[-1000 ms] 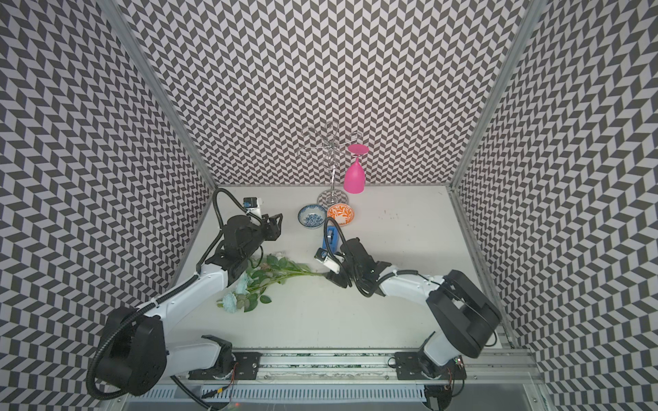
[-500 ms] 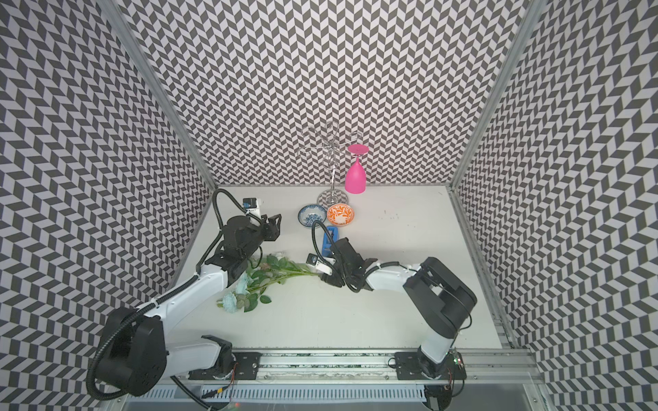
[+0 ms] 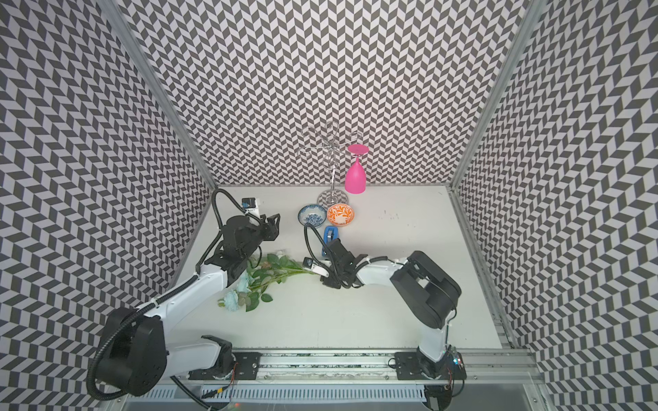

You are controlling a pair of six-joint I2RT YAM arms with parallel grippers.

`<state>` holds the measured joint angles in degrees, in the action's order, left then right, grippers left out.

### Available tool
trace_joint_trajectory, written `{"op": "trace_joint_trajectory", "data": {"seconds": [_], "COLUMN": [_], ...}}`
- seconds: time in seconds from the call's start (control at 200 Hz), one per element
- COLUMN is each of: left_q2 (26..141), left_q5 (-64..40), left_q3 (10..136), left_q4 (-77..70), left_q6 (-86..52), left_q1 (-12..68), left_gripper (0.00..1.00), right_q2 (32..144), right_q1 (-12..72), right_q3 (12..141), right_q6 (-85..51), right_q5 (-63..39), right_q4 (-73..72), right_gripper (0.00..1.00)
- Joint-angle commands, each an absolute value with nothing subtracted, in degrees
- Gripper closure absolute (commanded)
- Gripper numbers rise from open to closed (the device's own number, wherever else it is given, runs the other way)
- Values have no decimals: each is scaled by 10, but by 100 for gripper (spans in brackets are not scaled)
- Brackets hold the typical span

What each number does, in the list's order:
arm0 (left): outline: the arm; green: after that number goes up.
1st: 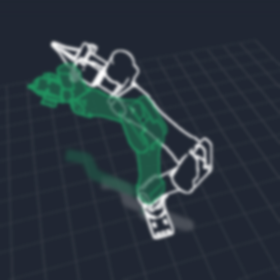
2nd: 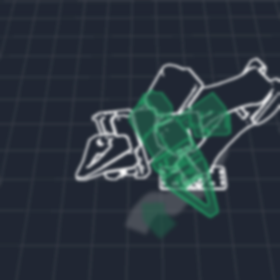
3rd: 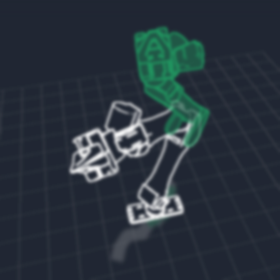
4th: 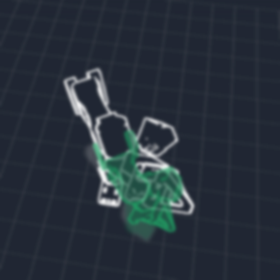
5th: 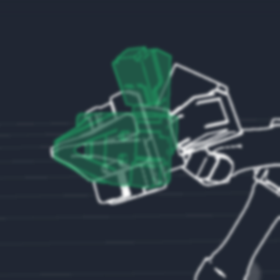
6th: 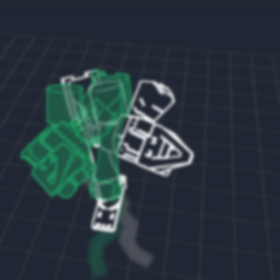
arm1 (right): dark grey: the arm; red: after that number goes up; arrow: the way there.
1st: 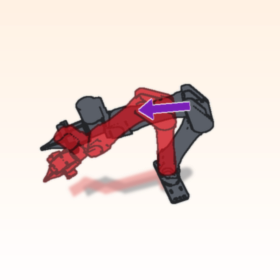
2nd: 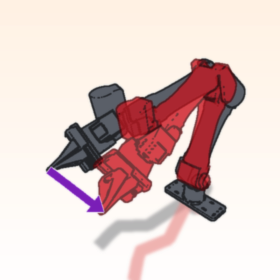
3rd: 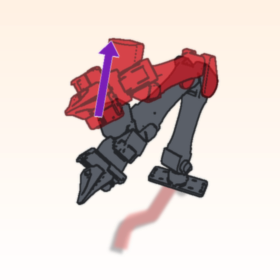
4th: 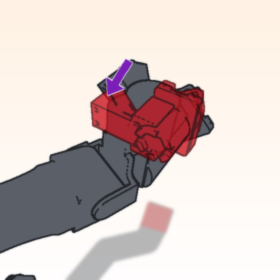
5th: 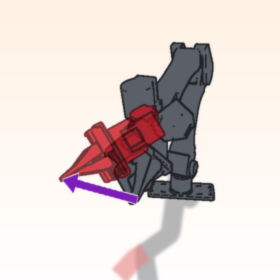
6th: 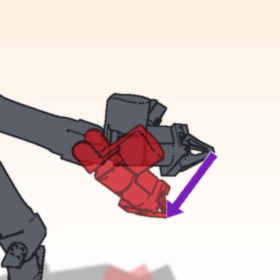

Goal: Wrap bouquets with tape
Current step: Pick up the unwrapped bouquet from the center of the board.

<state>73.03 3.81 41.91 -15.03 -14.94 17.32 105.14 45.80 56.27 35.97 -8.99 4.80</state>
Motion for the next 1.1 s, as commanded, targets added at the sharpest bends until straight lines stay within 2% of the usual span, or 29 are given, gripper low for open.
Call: {"op": "trace_joint_trajectory", "data": {"seconds": [0.0,0.07,0.391,0.501,0.646,0.821,0.966,1.092], "left_q2": [722,722,722,723,730,738,793,872], "left_q5": [49,49,57,50,-13,-66,-150,-278], "left_q3": [412,412,415,426,460,514,637,784], "left_q4": [-157,-156,-154,-152,-153,-194,-142,29], "left_q6": [-145,-146,-145,-158,-203,-187,-70,86], "left_q1": [170,170,169,161,116,77,71,72], "left_gripper": [44,44,44,45,51,48,45,49], "right_q2": [1077,1085,1101,1087,1046,985,950,932], "right_q1": [461,461,461,462,467,474,480,482], "right_q3": [584,595,605,596,570,527,491,463], "right_q6": [370,371,384,404,465,545,595,621], "right_q5": [-76,-75,-67,-69,-71,-36,-6,12], "right_q4": [92,109,129,109,54,-52,-150,-225], "right_gripper": [66,67,95,100,100,100,100,100]}}
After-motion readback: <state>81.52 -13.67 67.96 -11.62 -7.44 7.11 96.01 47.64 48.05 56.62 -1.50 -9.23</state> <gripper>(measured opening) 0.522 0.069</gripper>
